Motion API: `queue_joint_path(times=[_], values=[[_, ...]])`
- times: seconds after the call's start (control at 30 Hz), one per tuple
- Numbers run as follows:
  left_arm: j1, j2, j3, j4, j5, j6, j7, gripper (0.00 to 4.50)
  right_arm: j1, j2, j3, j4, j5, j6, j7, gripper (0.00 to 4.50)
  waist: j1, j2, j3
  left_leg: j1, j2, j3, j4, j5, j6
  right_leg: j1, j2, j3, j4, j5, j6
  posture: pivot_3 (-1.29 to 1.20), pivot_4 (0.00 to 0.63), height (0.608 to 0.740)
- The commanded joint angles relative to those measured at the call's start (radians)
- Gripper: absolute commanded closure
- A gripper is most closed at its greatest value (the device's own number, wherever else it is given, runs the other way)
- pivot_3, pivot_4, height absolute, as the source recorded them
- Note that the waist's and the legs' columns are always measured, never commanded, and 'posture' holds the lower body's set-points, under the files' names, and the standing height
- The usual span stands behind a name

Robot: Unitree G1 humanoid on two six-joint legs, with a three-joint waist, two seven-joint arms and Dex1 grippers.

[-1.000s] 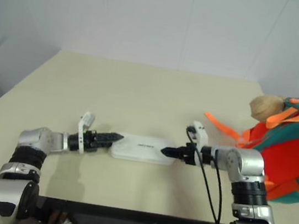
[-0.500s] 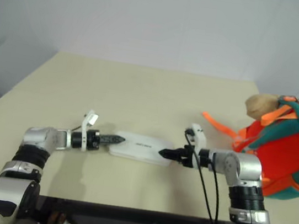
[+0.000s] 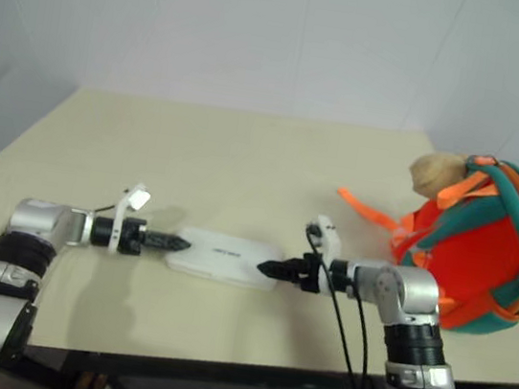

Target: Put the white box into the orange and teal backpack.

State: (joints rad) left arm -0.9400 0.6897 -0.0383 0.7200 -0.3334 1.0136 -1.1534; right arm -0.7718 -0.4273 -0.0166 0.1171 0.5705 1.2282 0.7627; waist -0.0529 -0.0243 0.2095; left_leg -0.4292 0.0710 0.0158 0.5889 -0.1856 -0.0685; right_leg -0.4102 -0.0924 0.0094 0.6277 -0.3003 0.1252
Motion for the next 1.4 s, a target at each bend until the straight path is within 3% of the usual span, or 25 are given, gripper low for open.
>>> queue_joint_path(times=[0.03, 0.33, 0.67, 0.83, 1.03, 1.2, 1.4], values=[[-0.008, 0.018, -0.006, -0.015, -0.021, 0.088, -0.03, 0.02, -0.008, 0.004, -0.006, -0.035, 0.022, -0.007, -0.001, 0.0, 0.004, 0.0, 0.0, -0.001, 0.0, 0.0, 0.0, 0.0, 0.0, -0.001, 0.0, 0.0, 0.0, -0.001, 0.0, 0.0, 0.15, 0.74], [0.018, -0.063, 0.075, -0.072, -0.125, 0.287, 0.028, 0.02, -0.012, 0.014, -0.007, -0.03, 0.027, -0.013, -0.007, 0.0, 0.022, 0.0, 0.0, -0.005, 0.0, 0.0, 0.003, -0.002, 0.001, -0.002, 0.0, 0.0, 0.0, -0.001, 0.001, 0.0, 0.15, 0.74], [0.018, -0.167, 0.161, -0.055, -0.178, 0.317, 0.108, 0.02, -0.011, 0.02, -0.011, -0.032, 0.027, -0.019, -0.01, 0.0, 0.027, 0.0, 0.0, -0.008, -0.001, -0.002, 0.007, -0.001, 0.001, -0.003, 0.0, -0.001, 0.0, -0.001, 0.003, 0.0, 0.15, 0.74], [0.005, -0.171, 0.194, -0.058, -0.196, 0.322, 0.112, 1.19, 0.0, 0.017, -0.013, -0.042, 0.03, -0.025, -0.011, 0.0, 0.027, 0.0, 0.0, -0.008, -0.001, -0.002, 0.007, -0.001, 0.001, -0.003, 0.0, -0.001, 0.001, -0.001, 0.003, 0.0, 0.15, 0.74], [0.014, -0.142, 0.221, -0.111, -0.23, 0.346, 0.109, 3.09, 0.041, -0.027, 0.005, -0.09, 0.015, -0.093, 0.027, 0.0, 0.027, 0.0, 0.0, -0.009, -0.001, -0.002, 0.007, -0.001, 0.001, -0.003, 0.0, -0.001, 0.0, -0.001, 0.003, 0.0, 0.15, 0.74], [0.099, -0.134, 0.33, -0.274, -0.319, 0.348, 0.122, 3.15, 0.185, -0.069, -0.113, -0.282, 0.039, -0.204, -0.006, 0.0, 0.027, 0.0, 0.0, -0.009, -0.001, -0.002, 0.006, -0.001, 0.0, -0.003, 0.0, -0.001, 0.0, -0.001, 0.003, 0.0, 0.15, 0.74], [0.213, -0.147, 0.403, -0.398, -0.361, 0.155, 0.116, 3.15, 0.39, -0.059, -0.286, -0.573, 0.009, -0.354, -0.154, 0.0, 0.03, -0.001, 0.0, -0.008, -0.001, -0.002, 0.007, 0.001, -0.004, -0.003, 0.0, -0.001, 0.0, -0.001, 0.003, 0.0, 0.15, 0.74]])
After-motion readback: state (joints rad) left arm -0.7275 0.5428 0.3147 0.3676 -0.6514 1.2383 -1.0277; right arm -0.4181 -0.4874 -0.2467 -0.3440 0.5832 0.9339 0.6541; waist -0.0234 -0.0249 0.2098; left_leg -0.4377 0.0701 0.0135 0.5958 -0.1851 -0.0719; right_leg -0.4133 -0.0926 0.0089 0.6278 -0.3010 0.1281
